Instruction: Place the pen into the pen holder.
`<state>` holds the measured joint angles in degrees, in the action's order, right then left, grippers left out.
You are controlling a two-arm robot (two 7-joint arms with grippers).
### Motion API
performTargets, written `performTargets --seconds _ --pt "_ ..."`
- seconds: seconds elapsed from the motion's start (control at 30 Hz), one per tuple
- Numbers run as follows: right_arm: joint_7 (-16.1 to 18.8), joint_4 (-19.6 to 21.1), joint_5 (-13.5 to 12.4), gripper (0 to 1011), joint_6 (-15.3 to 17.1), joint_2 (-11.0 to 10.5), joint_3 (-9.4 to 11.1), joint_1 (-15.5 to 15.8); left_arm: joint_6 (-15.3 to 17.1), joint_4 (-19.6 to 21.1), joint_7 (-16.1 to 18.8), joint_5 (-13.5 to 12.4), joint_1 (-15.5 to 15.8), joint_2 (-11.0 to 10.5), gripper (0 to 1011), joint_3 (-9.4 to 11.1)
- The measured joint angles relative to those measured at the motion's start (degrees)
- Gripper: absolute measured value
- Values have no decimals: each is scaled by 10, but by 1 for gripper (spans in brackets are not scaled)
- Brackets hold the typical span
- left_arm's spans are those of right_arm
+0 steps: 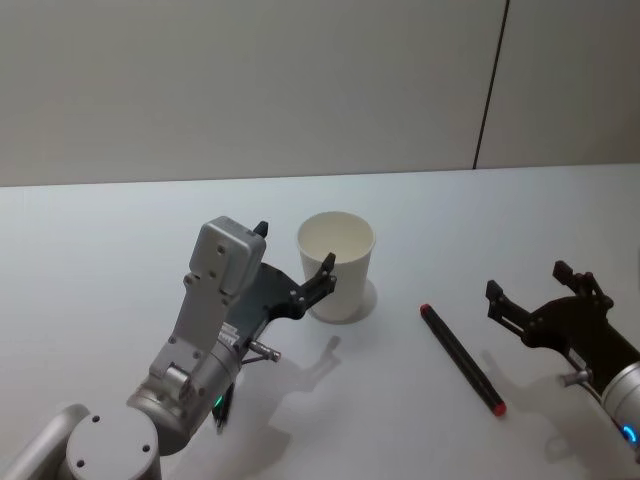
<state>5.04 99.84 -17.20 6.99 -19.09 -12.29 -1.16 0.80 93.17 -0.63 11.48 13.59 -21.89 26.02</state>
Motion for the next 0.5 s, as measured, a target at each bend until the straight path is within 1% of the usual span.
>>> performTargets --seconds 0.27,0.5 --pt "12 -7 -2 1001 37 3 1 -12 0 0 0 0 0 0 1000 0" --pt "17 -9 5 1001 74 10 -3 -24 0 0 0 0 0 0 1000 0"
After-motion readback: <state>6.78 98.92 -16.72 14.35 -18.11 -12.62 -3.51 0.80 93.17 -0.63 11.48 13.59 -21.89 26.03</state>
